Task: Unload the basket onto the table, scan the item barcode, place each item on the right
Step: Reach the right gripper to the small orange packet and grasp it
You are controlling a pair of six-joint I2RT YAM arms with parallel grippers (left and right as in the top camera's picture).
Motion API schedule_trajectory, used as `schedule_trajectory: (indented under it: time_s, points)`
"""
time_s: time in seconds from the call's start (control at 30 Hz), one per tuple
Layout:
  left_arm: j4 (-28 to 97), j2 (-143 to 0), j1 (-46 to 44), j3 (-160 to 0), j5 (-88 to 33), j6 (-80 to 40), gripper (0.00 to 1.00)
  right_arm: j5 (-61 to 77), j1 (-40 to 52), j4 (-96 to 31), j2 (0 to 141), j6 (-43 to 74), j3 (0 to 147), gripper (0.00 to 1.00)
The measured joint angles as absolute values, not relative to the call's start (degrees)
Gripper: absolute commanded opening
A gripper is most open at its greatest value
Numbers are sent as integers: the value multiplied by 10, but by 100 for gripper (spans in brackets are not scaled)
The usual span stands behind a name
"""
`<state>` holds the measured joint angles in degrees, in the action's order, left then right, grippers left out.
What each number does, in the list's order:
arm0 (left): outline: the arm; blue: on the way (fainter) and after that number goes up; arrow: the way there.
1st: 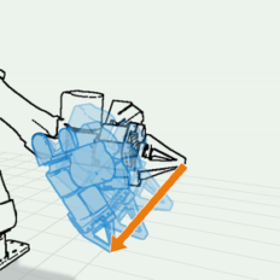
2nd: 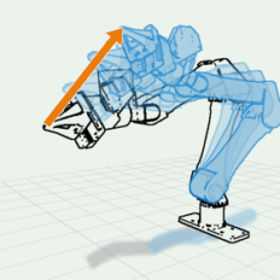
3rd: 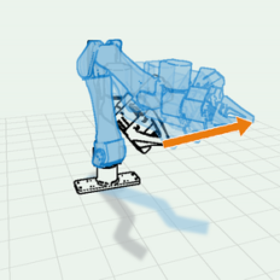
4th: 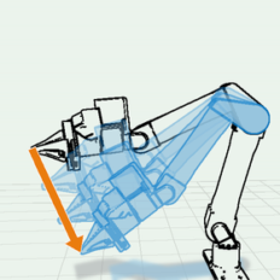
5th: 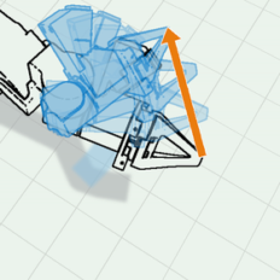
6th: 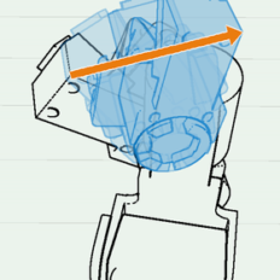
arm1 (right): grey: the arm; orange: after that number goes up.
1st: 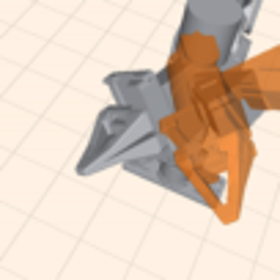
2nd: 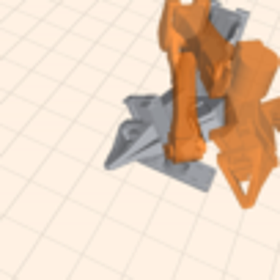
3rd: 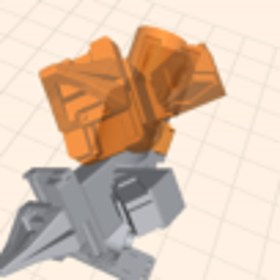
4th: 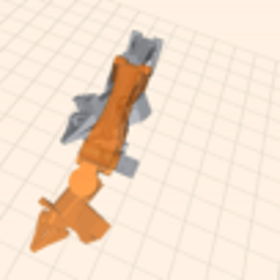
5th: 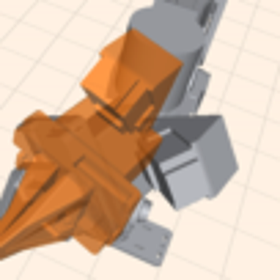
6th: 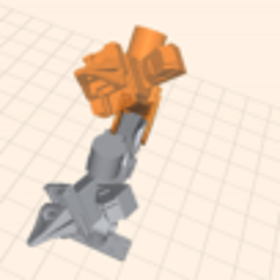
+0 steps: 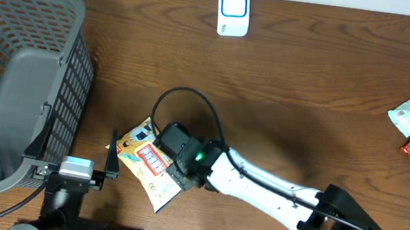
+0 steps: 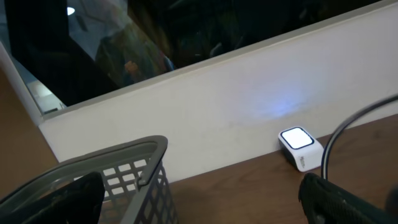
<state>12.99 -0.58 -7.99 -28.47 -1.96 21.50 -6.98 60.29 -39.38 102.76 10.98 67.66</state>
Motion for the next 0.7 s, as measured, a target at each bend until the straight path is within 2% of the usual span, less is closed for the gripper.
schedule_trajectory:
  time_s: [0.1,0.23,0.3,0.4,0.43,0.57,0.7]
  points:
    - [130,-6,-80,-285,-15,215,100,-82,614,-365,1033,99,666,66]
    - [130,-6,-80,-285,-13,215,100,-119,615,-333,1063,93,664,56]
    - [130,-6,-80,-285,-13,215,100,-136,615,-323,1080,91,663,40]
    - [130,-6,-80,-285,-13,215,100,-159,615,-324,1095,82,663,9]
    - [130,-6,-80,-285,-13,215,100,-162,615,-326,1094,85,664,2]
    - [130,-6,-80,-285,-13,215,100,-166,618,-348,1094,96,672,1]
    - [131,-6,-80,-285,-13,215,100,-138,591,-450,1093,153,710,1]
